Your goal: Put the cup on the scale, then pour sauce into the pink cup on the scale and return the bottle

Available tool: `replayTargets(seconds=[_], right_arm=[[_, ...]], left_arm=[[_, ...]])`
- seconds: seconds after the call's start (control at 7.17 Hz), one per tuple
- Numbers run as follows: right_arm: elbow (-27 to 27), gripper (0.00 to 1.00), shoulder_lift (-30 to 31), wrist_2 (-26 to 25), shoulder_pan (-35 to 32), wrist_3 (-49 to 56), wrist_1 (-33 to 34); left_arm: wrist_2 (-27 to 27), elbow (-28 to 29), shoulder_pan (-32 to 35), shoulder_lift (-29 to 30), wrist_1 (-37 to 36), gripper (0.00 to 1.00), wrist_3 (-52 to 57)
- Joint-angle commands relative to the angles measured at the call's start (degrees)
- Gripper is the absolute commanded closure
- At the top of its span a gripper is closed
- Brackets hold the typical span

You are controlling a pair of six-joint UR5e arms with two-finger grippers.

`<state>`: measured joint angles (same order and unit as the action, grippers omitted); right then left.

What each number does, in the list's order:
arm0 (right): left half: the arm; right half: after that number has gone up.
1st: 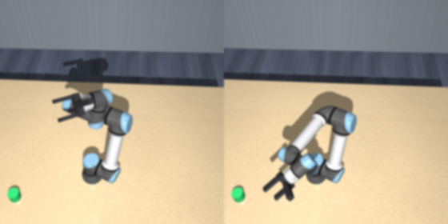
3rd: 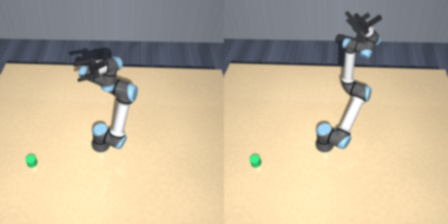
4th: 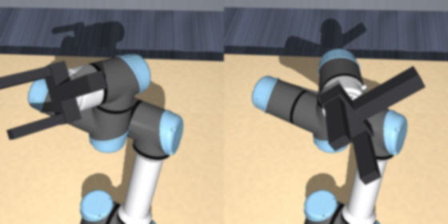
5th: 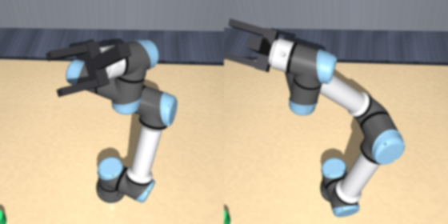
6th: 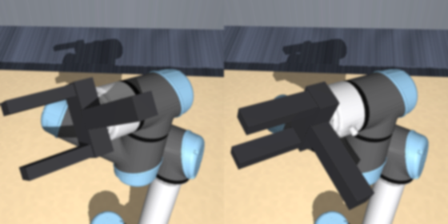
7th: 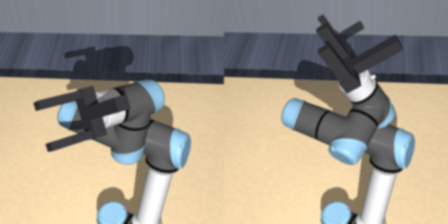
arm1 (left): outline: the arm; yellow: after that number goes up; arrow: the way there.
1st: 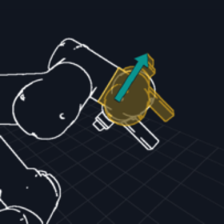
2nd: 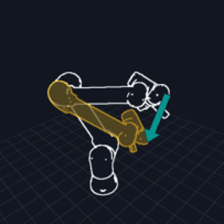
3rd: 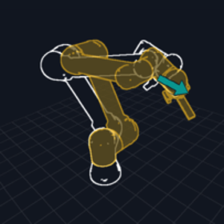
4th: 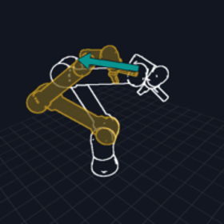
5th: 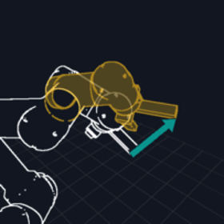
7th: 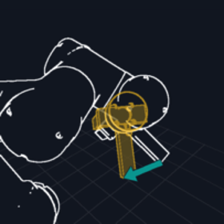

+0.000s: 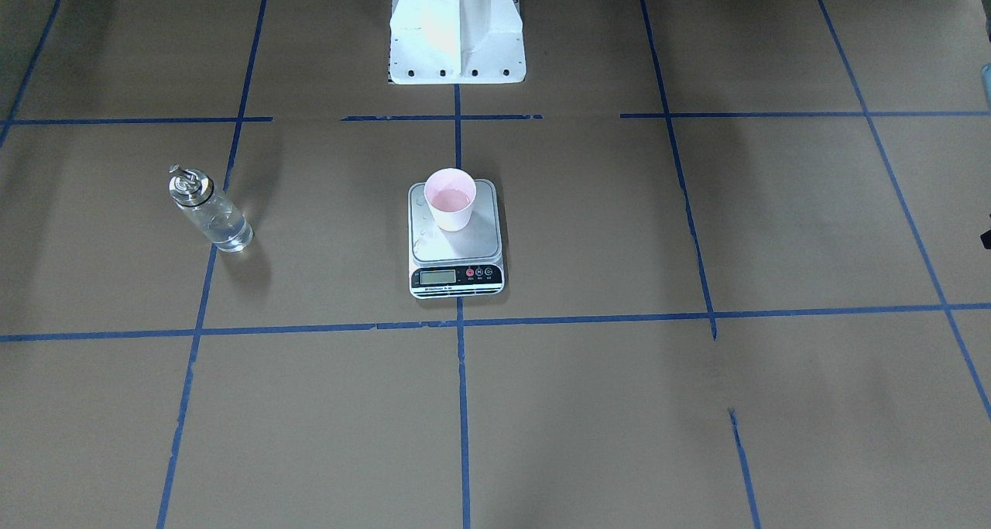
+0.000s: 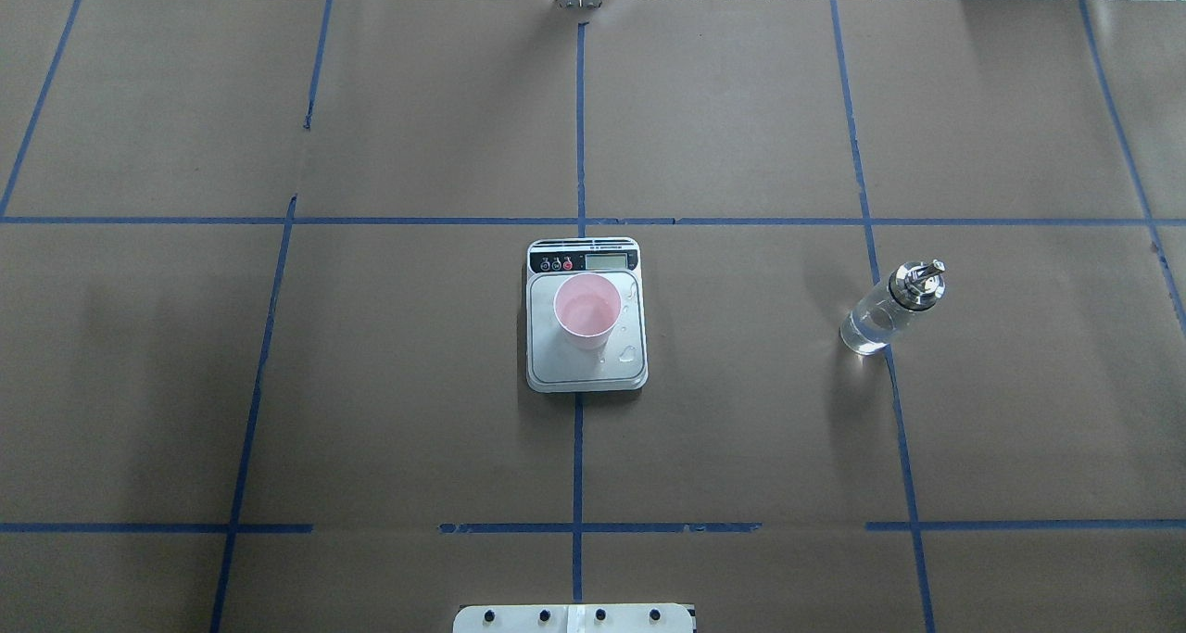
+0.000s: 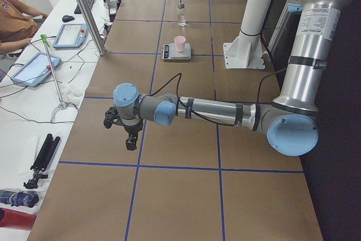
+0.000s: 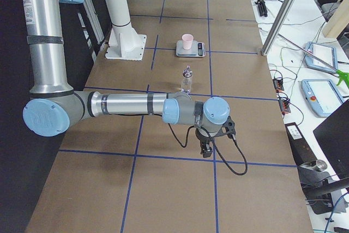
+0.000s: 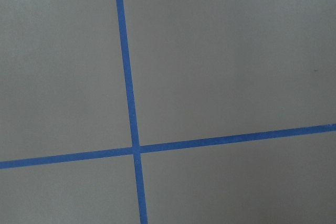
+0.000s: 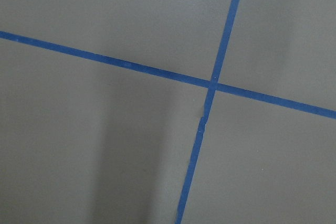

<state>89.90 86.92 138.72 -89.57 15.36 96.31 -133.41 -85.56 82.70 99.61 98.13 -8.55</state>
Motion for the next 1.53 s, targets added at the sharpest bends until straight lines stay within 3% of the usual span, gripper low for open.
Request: replayTargets(seconds=[0.0,1.4], right_arm=[[-0.16,0.00,0.00,-0.03,0.01,-0.06,-0.07],[0.01,0.00,-0.26,0.06,0.19,-0.06,-0.07]], left_arm=[[-0.36,1.27,3.67,-0.12,0.04,0.00,0.37],[-0.01,0.59,4.66,-1.00,0.40,0.00,-0.06]])
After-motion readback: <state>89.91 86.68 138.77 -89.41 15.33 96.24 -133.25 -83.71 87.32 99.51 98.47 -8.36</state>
